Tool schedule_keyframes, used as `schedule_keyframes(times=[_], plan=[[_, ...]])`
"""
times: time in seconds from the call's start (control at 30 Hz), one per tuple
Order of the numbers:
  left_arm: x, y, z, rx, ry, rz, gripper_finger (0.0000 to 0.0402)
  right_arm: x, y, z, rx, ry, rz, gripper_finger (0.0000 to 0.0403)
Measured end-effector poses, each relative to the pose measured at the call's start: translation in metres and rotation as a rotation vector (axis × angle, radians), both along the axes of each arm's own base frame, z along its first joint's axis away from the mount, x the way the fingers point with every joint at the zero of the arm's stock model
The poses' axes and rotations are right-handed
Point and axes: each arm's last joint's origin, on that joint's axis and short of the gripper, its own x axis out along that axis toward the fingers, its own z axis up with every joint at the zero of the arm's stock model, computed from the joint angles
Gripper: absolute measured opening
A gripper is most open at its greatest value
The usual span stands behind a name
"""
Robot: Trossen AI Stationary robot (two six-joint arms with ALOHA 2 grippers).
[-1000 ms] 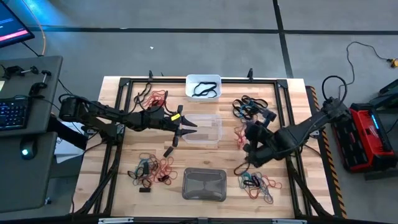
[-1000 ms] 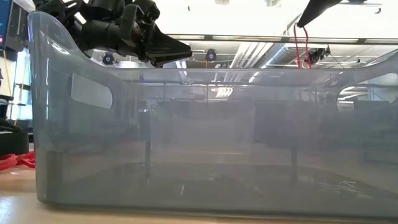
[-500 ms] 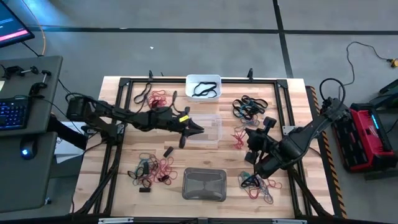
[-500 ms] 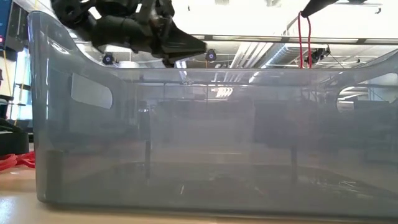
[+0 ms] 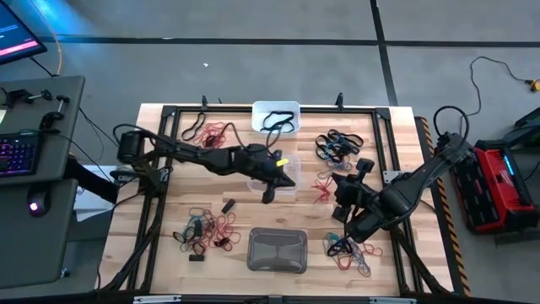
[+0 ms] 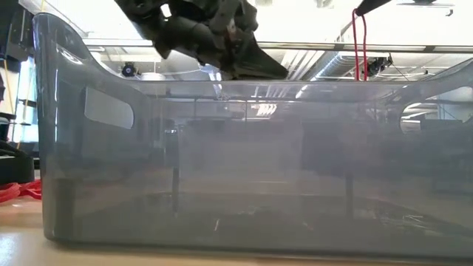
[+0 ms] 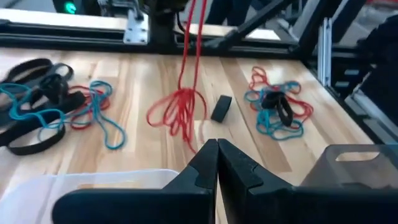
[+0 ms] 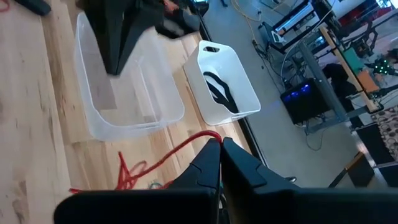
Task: Sort rubber bands into baskets
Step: Put the red rubber band into the transparent bin
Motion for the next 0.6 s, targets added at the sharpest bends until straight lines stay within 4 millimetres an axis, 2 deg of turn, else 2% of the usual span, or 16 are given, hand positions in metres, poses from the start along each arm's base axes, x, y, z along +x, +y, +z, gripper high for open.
schedule_keyframes(times=[0.37,0.6], plan=[[0.029,-0.019,0.0,0.032,0.01,-0.079,0.0,-0.001,0.01,0.04,-0.032,-0.104,0.072,0.0],[0.042,-0.022,-0.009,0.058,0.024,-0.018,0.0,-0.002,0.019,0.057,-0.048,-0.16,0.131,0.0]])
